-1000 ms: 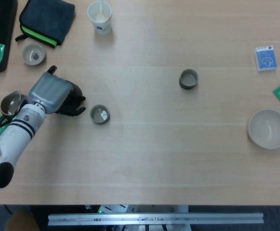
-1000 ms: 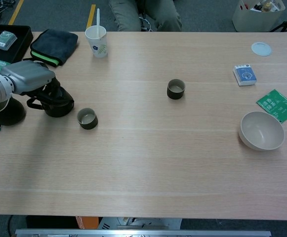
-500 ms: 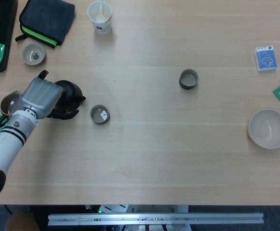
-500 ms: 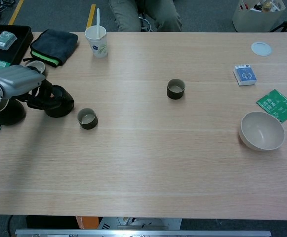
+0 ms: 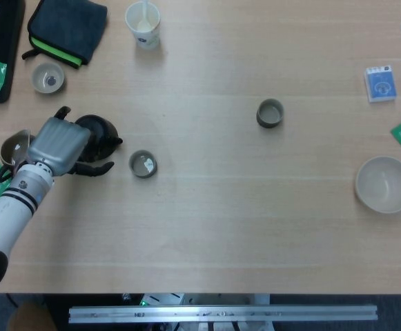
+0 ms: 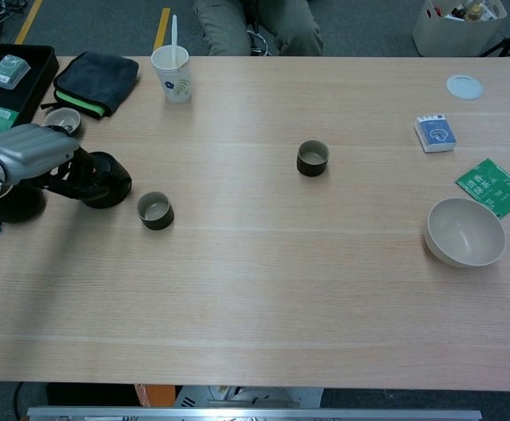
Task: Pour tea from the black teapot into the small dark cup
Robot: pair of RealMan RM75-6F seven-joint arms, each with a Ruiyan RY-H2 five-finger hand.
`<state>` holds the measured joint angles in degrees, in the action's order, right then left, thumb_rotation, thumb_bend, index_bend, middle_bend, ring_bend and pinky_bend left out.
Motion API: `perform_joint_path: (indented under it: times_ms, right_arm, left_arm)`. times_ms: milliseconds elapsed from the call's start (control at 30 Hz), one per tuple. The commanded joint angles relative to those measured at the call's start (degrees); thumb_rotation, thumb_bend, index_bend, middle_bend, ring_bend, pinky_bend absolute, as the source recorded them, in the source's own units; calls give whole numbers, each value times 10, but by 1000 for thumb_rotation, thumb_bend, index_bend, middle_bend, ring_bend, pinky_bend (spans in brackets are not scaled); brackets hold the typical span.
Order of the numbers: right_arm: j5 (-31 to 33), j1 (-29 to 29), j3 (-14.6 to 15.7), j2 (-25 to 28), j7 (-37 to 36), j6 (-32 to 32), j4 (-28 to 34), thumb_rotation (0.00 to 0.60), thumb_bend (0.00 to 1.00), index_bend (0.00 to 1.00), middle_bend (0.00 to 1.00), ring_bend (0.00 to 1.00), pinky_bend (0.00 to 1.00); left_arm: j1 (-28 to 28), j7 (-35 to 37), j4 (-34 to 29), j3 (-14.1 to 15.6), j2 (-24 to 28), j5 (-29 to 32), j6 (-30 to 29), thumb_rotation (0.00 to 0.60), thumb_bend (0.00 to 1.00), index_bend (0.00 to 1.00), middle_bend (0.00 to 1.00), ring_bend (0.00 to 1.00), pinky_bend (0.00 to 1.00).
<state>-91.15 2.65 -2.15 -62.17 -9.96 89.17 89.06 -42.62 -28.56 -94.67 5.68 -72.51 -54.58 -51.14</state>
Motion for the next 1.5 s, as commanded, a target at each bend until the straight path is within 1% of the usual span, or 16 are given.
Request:
perform_joint_path:
  times_ms: [33, 633, 800, 867, 967, 1033, 1100, 1400, 1500]
  right_arm:
    - [0, 0, 0, 0, 0, 0, 0, 600, 210, 263, 296, 206, 309]
    - [2, 0, 0, -1, -4, -2, -4, 600, 210, 263, 296, 206, 309]
    - [4, -1, -1, -1, -6, -2, -4, 600, 210, 263, 296, 206, 309]
    - [4, 0, -1, -1, -5, -2, -5, 600, 210, 263, 296, 206, 309]
    - [5, 0, -2, -1, -6, -2, -5, 600, 210, 263, 296, 206, 309]
    - [6, 0, -3, -1, -6, -1, -5, 600, 210, 263, 296, 206, 309]
    - [7, -1, -3, -1, -6, -1, -5, 600, 211, 263, 296, 206, 309]
    - [9, -1, -6, -2, -11, 1, -9, 600, 211, 263, 296, 206, 309]
    - [11, -2, -6, -2, -14, 1, -11, 600, 211, 263, 296, 206, 309]
  left_arm:
    - [2, -1, 1, -1, -2, 0, 0, 114, 199, 451, 544, 427, 107]
    - [16, -15, -6, 4, -8, 0, 4, 115, 199, 451, 547, 429, 108]
    - [15, -20, -9, 6, -7, 5, 13, 114, 199, 460, 560, 439, 108]
    - [13, -21, -10, 7, -6, 9, 18, 113, 199, 472, 582, 452, 108]
    - [11, -21, -13, 6, -3, 14, 25, 112, 199, 515, 629, 485, 108]
    - [9, -23, -13, 6, -3, 16, 27, 111, 199, 565, 686, 532, 108]
    - [9, -23, -13, 5, -3, 16, 28, 110, 199, 591, 717, 558, 108]
    - [4, -32, -10, 3, -6, 15, 25, 111, 199, 675, 834, 665, 107]
    - [3, -34, -6, -1, -10, 14, 21, 98, 199, 716, 875, 711, 108]
